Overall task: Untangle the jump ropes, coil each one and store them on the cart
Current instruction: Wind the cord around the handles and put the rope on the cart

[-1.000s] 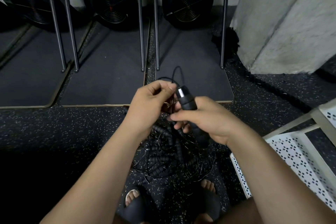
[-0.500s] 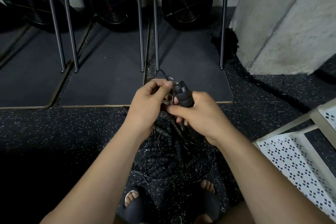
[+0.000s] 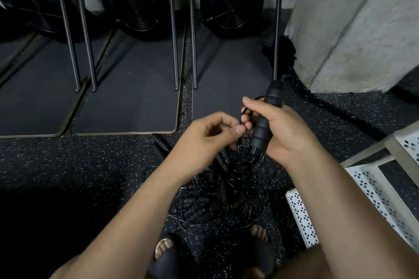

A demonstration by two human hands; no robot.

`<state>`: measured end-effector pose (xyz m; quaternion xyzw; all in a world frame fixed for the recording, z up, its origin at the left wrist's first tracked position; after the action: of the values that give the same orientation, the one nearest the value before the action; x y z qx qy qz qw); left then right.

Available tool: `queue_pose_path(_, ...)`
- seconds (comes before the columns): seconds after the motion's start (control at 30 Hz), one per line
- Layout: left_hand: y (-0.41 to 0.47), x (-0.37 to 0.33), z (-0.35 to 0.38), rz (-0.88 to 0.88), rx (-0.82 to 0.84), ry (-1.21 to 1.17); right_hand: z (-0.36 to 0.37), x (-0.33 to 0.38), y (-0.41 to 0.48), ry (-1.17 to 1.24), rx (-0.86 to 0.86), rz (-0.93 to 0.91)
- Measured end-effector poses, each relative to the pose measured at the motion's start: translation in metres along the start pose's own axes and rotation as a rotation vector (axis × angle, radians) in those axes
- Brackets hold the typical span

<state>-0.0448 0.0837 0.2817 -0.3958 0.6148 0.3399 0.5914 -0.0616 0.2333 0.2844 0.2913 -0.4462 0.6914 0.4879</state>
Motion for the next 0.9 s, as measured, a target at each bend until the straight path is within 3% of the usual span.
queue_pose_path(0.27, 0.001, 0.016, 0.004, -0.099, 0.101, 0.084, -0.011, 0.010, -0.001, 0.012, -0.061, -0.048)
queue_pose_path(0.57, 0.001, 0.006, -0.041, -0.017, -0.287, -0.012, 0.021, -0.014, -0.010, -0.382, 0.168, 0.082)
queue_pose_path(0.9, -0.001, 0.007, -0.046, -0.013, -0.303, -0.143, 0.019, -0.028, -0.011, -0.557, 0.137, 0.202)
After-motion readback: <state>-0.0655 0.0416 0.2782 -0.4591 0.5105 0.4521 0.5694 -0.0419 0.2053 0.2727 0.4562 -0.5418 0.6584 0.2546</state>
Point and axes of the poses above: each hand's wrist, its own y-axis towards the middle knuckle, its own z-axis out of the palm, x = y × z, the point moved 8 cm from there along y, towards the middle knuckle, and after that the axes turned 8 degrees about x, right-handed, at the moved point
